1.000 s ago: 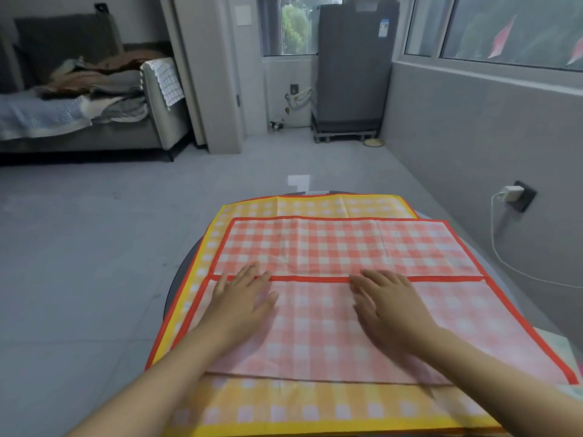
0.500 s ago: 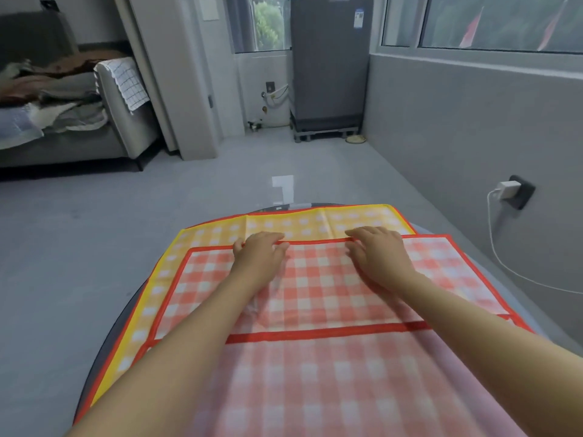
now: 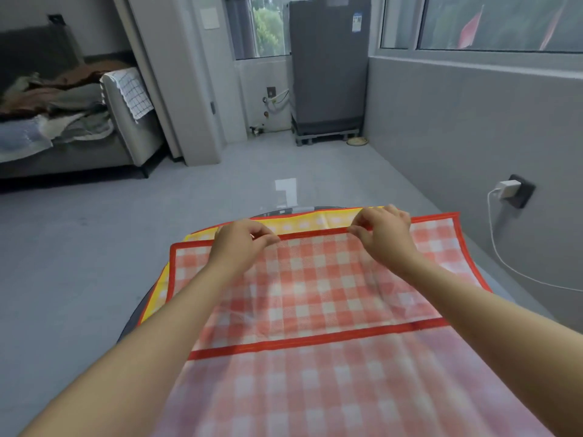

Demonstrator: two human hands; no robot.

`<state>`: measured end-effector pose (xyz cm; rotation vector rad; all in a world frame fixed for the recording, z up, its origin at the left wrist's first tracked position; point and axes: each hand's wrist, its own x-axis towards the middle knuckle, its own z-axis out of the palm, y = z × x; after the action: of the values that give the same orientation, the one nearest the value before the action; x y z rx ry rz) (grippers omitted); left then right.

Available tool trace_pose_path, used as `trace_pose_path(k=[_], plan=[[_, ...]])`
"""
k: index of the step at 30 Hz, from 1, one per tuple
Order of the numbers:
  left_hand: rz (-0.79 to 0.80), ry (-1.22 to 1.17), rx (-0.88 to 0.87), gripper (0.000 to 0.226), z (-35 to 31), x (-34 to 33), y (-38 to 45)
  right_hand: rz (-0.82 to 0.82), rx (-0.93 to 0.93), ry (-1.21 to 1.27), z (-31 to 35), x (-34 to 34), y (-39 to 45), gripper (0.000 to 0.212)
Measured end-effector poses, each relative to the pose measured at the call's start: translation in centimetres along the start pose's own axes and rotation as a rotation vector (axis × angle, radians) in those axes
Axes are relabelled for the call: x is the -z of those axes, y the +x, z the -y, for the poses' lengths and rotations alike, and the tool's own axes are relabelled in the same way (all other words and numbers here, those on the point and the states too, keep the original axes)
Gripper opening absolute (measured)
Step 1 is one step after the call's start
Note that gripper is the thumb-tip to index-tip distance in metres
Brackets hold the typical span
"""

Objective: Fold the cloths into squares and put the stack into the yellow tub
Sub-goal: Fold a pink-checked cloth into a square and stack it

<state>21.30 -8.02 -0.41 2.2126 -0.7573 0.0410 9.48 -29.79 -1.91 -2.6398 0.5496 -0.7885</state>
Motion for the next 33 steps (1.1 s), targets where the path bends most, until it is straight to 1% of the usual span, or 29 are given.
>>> trace_pose_path(k=[3,5,7,10,14,18,21,25,27,33], plan=[[0.012,0.031,-0.005,0.008,-3.5,3.4,-2.0,-0.031,0.091,-0.044,1.8,4.5,-1.3,0.019],[0.068,0.072,-0.006,0.008,-5.7,5.5,-3.7,0.003,0.118,-0.048,2.8,7.4,-2.6,0.017],[0.121,0.108,-0.014,0.010,-7.7,7.3,-5.8,0.067,0.127,-0.031,3.6,10.2,-4.3,0.013],[0.148,0.141,-0.023,0.008,-9.7,9.2,-9.2,0.159,0.171,-0.007,4.5,13.7,-7.2,0.012],[0.214,0.134,-0.037,0.007,-10.3,9.9,-13.9,0.322,0.220,0.031,5.0,16.5,-11.4,0.013],[0.269,0.119,-0.048,0.018,-9.4,9.1,-18.1,0.445,0.226,0.040,4.7,16.6,-14.8,0.024],[0.314,0.106,-0.029,0.021,-8.2,7.9,-20.5,0.547,0.223,0.019,4.3,15.5,-16.6,0.025],[0.357,0.071,0.037,0.012,-6.2,6.2,-22.8,0.686,0.211,0.000,3.5,14.1,-18.2,0.017],[0.376,0.056,0.054,0.011,-5.4,5.5,-23.6,0.748,0.211,-0.004,3.0,13.4,-18.8,0.012],[0.482,0.087,0.048,0.005,-3.6,3.9,-25.0,0.877,0.222,-0.041,2.2,11.7,-20.0,0.011]])
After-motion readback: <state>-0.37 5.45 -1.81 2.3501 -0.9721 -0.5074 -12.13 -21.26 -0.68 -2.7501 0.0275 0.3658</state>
